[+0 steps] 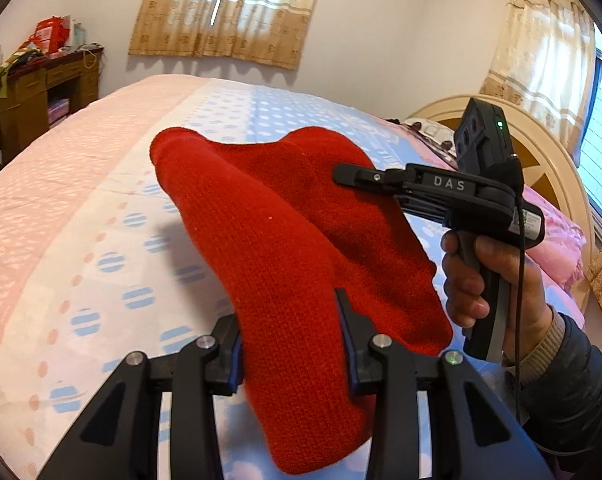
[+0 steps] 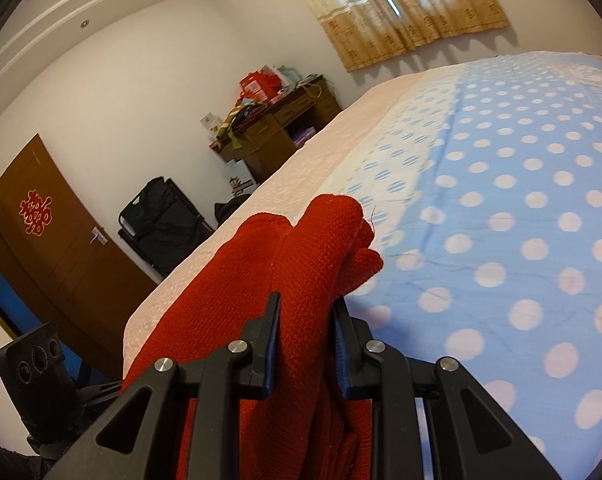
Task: Fold small clothes
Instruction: 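Lift the folded cardigan with the right gripper and carry it along the bed, then lower the folded cardigan onto the pink sheet and open the right gripper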
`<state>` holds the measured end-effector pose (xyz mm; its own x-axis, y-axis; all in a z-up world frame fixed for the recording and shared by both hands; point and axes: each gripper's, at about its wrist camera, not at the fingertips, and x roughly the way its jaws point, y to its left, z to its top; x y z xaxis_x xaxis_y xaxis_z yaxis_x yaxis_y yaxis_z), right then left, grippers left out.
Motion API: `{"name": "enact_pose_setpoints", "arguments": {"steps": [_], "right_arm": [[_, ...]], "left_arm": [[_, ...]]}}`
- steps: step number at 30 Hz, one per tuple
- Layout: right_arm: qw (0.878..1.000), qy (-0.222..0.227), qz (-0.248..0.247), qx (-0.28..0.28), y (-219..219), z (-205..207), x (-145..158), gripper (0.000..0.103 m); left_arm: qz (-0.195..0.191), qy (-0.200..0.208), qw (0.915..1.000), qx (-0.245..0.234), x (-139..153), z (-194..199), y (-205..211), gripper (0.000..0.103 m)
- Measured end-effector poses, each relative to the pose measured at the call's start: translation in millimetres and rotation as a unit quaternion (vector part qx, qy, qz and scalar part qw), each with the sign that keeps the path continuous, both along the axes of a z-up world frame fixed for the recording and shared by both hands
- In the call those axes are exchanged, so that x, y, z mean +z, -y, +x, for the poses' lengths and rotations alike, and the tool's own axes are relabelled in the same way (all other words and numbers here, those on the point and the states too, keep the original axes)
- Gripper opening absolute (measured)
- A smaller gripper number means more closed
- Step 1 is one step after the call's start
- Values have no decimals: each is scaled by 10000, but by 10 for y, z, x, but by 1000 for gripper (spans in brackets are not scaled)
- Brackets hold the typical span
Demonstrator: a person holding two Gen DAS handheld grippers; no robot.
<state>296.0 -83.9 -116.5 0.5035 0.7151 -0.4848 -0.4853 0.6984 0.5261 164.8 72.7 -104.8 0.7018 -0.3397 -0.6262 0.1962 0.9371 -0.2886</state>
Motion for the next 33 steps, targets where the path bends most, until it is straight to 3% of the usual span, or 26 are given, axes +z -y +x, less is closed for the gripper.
{"name": "enact_pose_setpoints", "arguments": {"steps": [20, 29, 33], "right_arm": [[9963, -421, -240, 712, -1035, 262, -307, 24], [9949, -709, -324, 643, -1056, 350, -505, 24], [9955, -770, -395, 396, -955, 336, -539, 28]], "left_arm": [[-25, -227, 9969, 750, -234, -153, -516, 39], [-156, -358, 9954, 875, -427, -211, -587, 39], [-270, -325, 9946, 944, -498, -275, -651, 49]]}}
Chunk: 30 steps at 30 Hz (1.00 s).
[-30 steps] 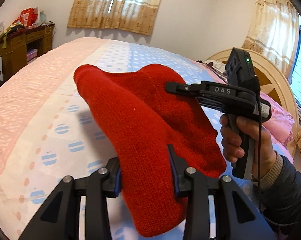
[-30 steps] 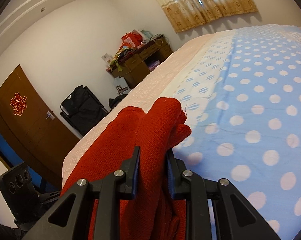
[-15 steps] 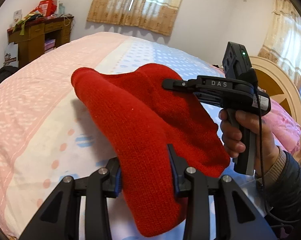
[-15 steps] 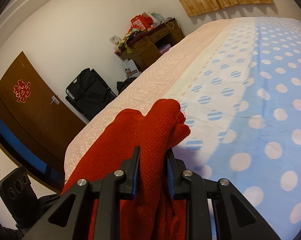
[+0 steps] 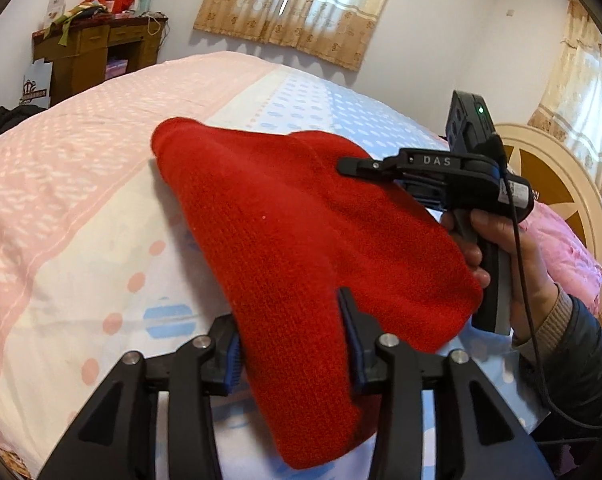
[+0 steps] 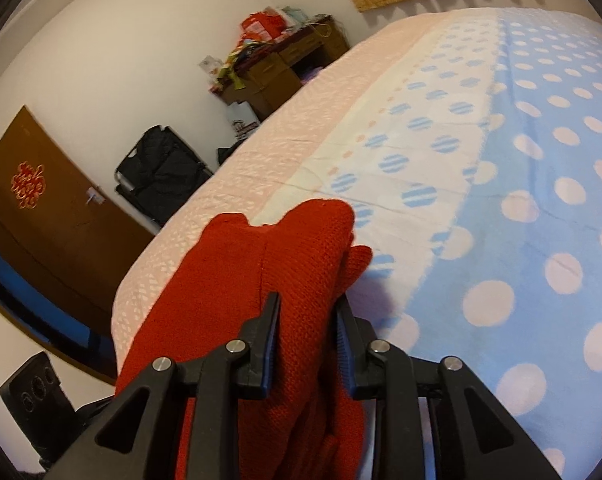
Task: Fold small clothes
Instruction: 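Lower the folded cardigan onto the pink sheet and open the right gripper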
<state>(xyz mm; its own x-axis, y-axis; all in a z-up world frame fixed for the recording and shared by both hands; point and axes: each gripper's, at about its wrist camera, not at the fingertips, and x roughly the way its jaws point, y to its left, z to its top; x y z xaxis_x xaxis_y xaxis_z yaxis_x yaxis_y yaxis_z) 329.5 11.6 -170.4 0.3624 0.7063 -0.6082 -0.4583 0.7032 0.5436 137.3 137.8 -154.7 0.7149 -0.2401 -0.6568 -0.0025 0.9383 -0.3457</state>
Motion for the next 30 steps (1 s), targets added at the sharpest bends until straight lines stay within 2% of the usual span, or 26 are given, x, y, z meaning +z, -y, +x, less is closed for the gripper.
{"name": "enact_pose_setpoints", "arguments": {"steps": [3, 5, 6, 7, 9, 11, 13, 14, 15, 17, 19, 20, 24, 27, 30], "right_arm": [[9993, 280, 24, -232, 132, -156, 174, 29], [9982, 517, 238, -177, 173, -332, 353, 32], [9973, 623, 388, -46, 167, -450, 438, 35], [9960, 699, 534, 144, 139, -570, 499, 36], [9942, 655, 657, 536, 35, -746, 512, 44], [9948, 454, 444, 795, -89, -875, 380, 45], [9984, 186, -179, 511, -112, -920, 123, 45], [9988, 97, -142, 450, -77, -931, 51, 43], [9990, 38, 138, 412, -4, -968, -12, 43], [9991, 52, 253, 331, 53, -1027, -37, 43], [9994, 200, 101, 269, 54, -1094, 12, 43], [9995, 237, 53, 202, 72, -1127, 44, 43], [9972, 646, -282, -240, 134, -1366, 352, 48], [9892, 1151, -639, -651, 193, -1574, 582, 64], [9825, 1481, -755, -836, 215, -1735, 789, 64]], "left_arm": [[62, 130, 9999, 34, 86, -120, -22, 50], [234, 451, 9987, 93, 245, -264, 1, 53], [302, 694, 9970, 127, 327, -333, 4, 57], [414, 944, 9945, 198, 414, -393, 7, 68], [659, 1091, 9908, 456, 466, -411, -13, 83], [786, 855, 9915, 584, 386, -296, -57, 83], [908, 321, 9919, 824, 194, -149, -157, 85], [878, 34, 9926, 836, 68, -84, -201, 85], [670, -114, 9942, 834, -30, -64, -263, 87], [337, -157, 9949, 934, -89, -88, -348, 92], [332, -117, 9952, 912, -93, -103, -360, 93], [447, -80, 9947, 925, -84, -109, -344, 94], [452, 82, 9929, 1094, 76, -213, -320, 94], [824, 331, 9892, 1165, 255, -368, -235, 94], [1238, 777, 9818, 1212, 515, -514, -139, 99]]}}
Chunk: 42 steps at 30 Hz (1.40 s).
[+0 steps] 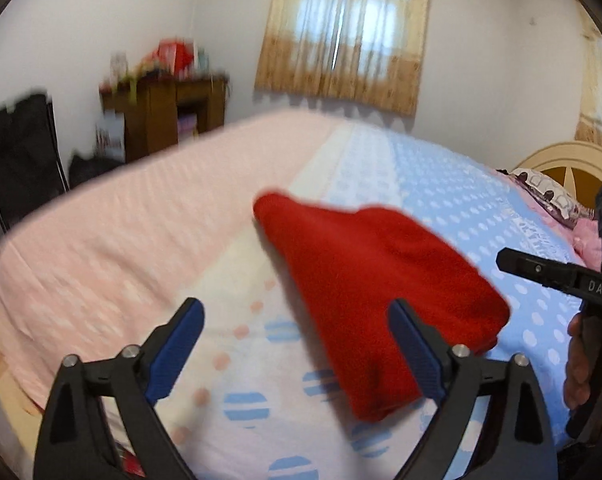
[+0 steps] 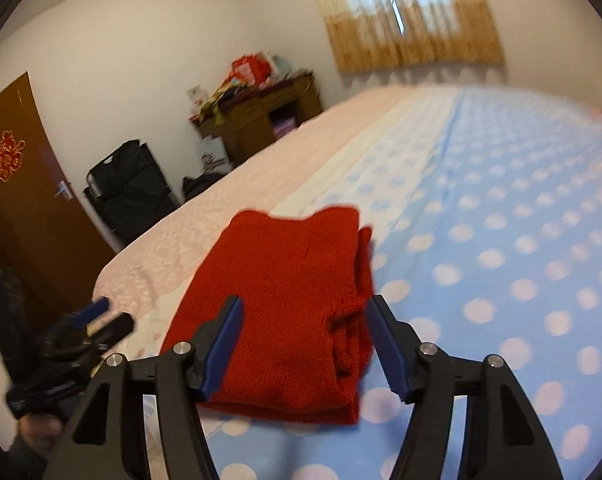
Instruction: Fold small clothes
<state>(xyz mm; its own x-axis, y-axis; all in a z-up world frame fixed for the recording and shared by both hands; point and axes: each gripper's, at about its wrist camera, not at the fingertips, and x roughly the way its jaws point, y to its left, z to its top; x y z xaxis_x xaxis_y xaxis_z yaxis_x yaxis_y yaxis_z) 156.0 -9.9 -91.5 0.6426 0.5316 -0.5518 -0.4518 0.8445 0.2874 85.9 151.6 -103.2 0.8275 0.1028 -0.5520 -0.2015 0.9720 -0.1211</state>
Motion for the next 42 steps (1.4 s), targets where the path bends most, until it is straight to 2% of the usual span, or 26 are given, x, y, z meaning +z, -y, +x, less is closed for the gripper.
{"name": "enact_pose_setpoints", "arguments": {"steps": [3, 7, 20, 42], "right_arm": [[9994, 287, -183, -25, -24, -131, 148, 65], [9981, 500, -341, 64, -107, -284, 286, 65], [9973, 613, -385, 96, -161, -380, 344, 65], [9977, 591, -319, 84, -116, -447, 371, 65]], "left_arm": [[36, 306, 9995, -75, 223, -77, 37, 101], [51, 507, 9986, -160, 382, -148, 41, 102], [-114, 535, 9984, -138, 397, -202, 43, 102], [-58, 522, 9984, -211, 384, -227, 101, 102]]}}
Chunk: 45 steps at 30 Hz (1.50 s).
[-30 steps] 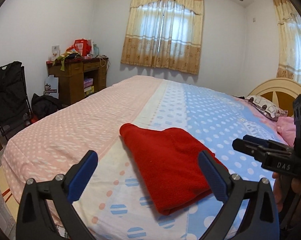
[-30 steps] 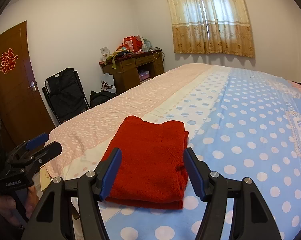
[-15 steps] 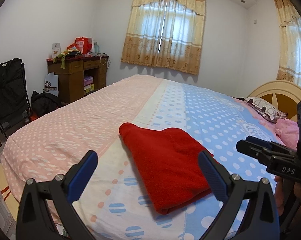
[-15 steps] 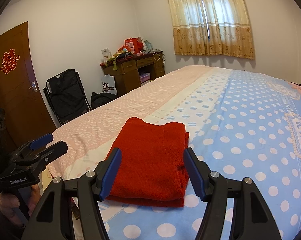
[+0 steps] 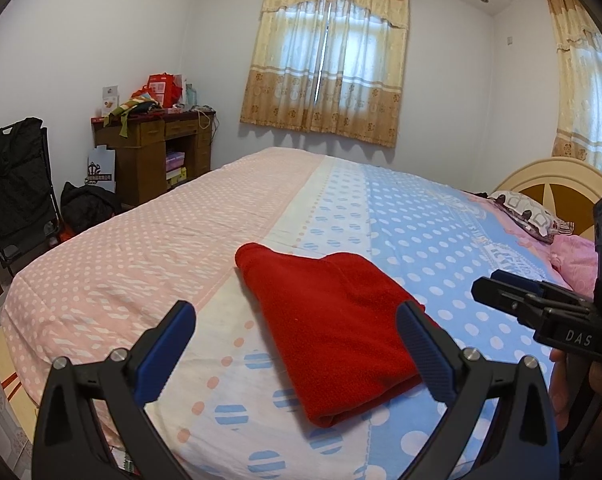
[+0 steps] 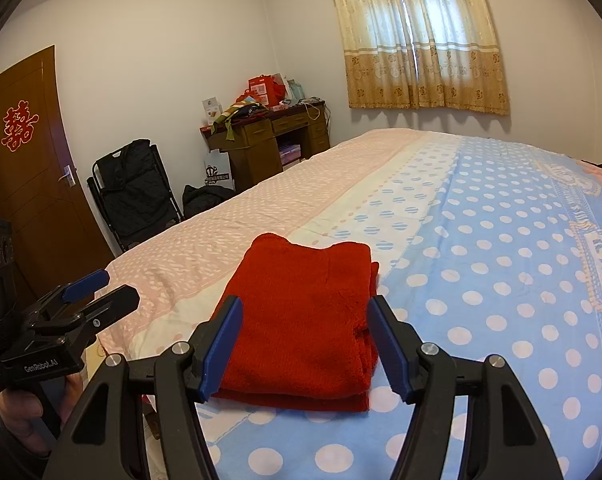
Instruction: Fold small clothes
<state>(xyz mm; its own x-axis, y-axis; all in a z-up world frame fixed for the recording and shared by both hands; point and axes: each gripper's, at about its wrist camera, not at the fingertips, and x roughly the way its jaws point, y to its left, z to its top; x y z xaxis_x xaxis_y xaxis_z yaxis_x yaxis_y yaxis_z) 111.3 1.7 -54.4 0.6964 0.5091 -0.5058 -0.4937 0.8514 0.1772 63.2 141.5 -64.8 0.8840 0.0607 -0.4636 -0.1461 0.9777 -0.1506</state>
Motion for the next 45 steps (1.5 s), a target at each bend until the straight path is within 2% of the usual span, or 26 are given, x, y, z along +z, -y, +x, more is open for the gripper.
{"name": "enact_pose_setpoints", "arguments": {"steps": [19, 29, 34, 45], "right_arm": [[10000, 1, 32, -41, 22, -20, -36, 65], [9999, 123, 39, -68, 2, -70, 6, 65], [9998, 190, 35, -75, -8, -91, 24, 65], [9999, 84, 22, -55, -30, -89, -36, 65]], "left_arm": [[56, -52, 10000, -37, -39, -11, 61, 102], [67, -33, 9999, -122, 32, -22, 74, 103], [123, 61, 9999, -63, 88, -53, 76, 103], [211, -52, 9997, 81, 26, -2, 45, 103]]}}
